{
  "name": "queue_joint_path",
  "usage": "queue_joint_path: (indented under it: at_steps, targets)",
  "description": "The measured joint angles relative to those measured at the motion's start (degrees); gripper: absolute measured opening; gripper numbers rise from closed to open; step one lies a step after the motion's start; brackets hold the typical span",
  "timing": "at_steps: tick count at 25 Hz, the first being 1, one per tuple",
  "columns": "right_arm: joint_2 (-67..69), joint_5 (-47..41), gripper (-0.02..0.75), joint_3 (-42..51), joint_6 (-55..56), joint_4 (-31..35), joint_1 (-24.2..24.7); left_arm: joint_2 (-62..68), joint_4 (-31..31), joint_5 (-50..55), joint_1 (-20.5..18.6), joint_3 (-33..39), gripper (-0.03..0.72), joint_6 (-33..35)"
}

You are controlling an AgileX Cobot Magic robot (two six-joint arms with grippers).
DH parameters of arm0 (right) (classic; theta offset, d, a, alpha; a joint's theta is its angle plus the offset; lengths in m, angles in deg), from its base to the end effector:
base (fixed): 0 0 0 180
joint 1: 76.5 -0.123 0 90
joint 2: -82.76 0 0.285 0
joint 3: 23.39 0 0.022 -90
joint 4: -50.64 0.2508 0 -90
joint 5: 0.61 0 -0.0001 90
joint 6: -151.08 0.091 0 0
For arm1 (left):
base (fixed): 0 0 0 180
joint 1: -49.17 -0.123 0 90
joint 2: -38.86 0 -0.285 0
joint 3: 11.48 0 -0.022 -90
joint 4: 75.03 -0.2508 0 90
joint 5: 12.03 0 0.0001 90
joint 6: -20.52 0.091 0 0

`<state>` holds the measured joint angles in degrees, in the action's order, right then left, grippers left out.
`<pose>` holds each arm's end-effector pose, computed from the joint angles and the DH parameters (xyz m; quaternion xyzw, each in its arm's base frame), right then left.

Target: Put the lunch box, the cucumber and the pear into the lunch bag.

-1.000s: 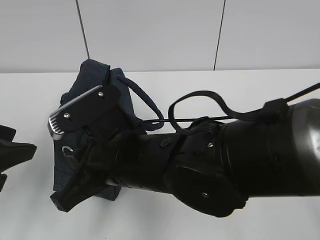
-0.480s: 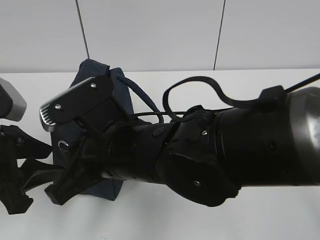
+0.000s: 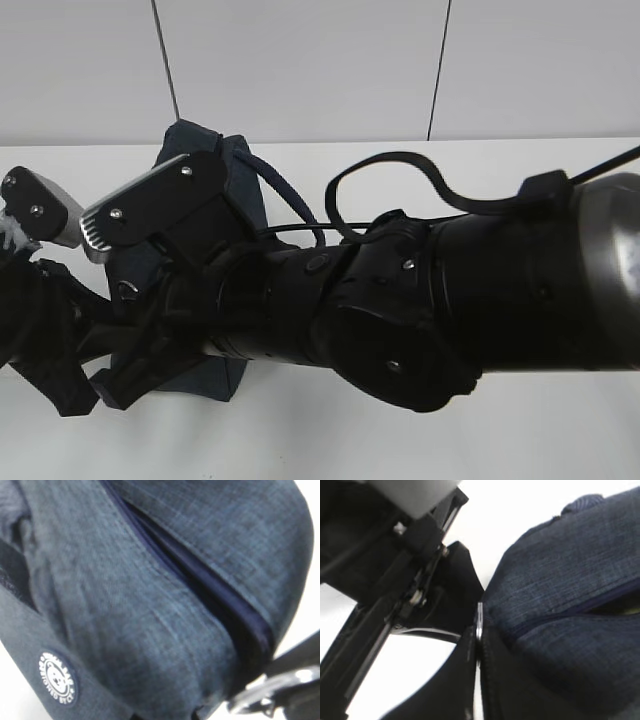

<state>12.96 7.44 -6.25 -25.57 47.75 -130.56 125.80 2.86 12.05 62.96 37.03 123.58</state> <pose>0.2287 0.3165 0.2112 -0.3905 0.7695 0.2343 0.4477 0.2138 -0.0900 0.1796 0.3802 0.8431 -0.1551 0.3473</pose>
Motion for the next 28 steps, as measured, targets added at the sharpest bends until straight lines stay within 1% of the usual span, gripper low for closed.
queue_joint_path:
  at_steps: [5, 11, 13, 22, 26, 28]
  targets:
    - [-0.74, -0.41, 0.000, -1.30, 0.00, 0.00, 0.00, 0.05, 0.59, 0.00, 0.00, 0.00, 0.020, 0.14]
    - [-2.11, -5.74, 0.000, -4.37, -0.58, 0.00, 0.22, 0.05, 0.74, 0.00, 0.00, 0.00, 0.016, 0.14]
    - [-2.49, -6.41, 0.000, -4.90, -0.67, 0.00, 1.01, 0.05, 0.77, 0.00, 0.00, 0.00, 0.015, 0.14]
    - [-3.41, -7.00, 0.000, -8.22, -0.91, 0.10, 6.81, 0.05, 2.10, 0.10, 0.00, 0.00, 0.014, 0.31]
    - [-1.13, -10.47, 0.000, -13.88, -0.91, 0.10, 10.61, 0.05, 2.57, 0.55, 0.00, 0.00, 0.013, 0.31]
    - [1.11, -10.86, 0.000, -16.71, -0.91, 0.10, 12.02, 0.05, 2.57, 0.76, 0.00, 0.00, 0.013, 0.31]
